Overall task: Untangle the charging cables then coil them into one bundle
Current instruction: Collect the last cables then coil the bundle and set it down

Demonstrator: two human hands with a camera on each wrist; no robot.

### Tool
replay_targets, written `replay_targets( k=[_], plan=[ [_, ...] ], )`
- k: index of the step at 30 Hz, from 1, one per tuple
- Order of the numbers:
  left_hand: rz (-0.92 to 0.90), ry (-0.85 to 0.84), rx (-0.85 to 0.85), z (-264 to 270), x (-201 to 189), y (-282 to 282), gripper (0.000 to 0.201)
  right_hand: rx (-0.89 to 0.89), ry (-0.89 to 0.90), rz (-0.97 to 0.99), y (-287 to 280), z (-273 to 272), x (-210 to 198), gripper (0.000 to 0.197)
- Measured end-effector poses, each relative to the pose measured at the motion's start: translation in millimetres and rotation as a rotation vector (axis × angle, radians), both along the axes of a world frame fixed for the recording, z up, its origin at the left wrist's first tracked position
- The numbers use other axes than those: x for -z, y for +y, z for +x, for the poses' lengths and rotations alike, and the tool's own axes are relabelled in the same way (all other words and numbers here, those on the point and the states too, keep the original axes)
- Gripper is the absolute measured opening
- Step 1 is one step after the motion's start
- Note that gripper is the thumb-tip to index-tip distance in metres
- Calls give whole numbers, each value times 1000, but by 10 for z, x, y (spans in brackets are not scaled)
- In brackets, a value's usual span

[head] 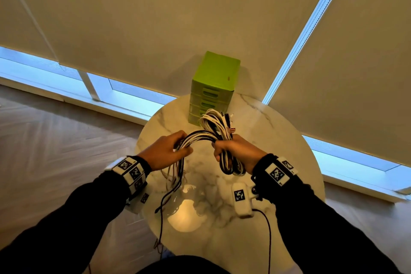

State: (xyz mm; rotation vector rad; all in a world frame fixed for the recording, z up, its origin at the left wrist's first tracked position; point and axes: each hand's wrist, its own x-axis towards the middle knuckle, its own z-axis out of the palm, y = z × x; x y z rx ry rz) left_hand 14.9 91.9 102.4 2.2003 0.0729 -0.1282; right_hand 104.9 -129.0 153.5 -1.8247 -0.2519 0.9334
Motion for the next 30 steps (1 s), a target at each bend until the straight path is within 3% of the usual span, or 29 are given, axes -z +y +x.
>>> replay_targets(
  k=[3, 4, 6, 10, 12, 16, 19, 23, 26, 30],
  plan=[
    [-14, -10, -64, 29, 26, -98, 6, -39, 20, 72, 13, -59, 57, 13],
    [-69, -52, -132, 37, 20, -132, 5, -59, 27, 138, 15, -90, 90, 21],
    [-246, -145, -293, 56, -30, -210, 6, -70, 74, 294, 27, -166, 127, 35],
    [-687, -141, -422, 183, -254, -338, 4, 31, 195, 453, 61, -234, 172, 18],
    [-843, -90, -409, 243, -328, -356, 13, 57, 181, 398, 97, -260, 169, 7],
    [-901, -72, -358, 233, -420, -481, 21, -16, -28, 185, 121, -290, 153, 29],
    [-992, -104, -360, 217, -462, -620, 32, -107, -89, 167, 125, -298, 127, 30],
    [-1171, -72, -384, 253, -430, -739, 30, -139, -74, 135, 201, -285, 166, 40],
    [-1233, -59, -295, 250, -384, -769, 32, -192, -65, 57, 200, -246, 166, 43],
    [-1204, 22, -425, 290, -204, -699, 23, -143, -226, -95, 204, -230, 192, 26]
  ],
)
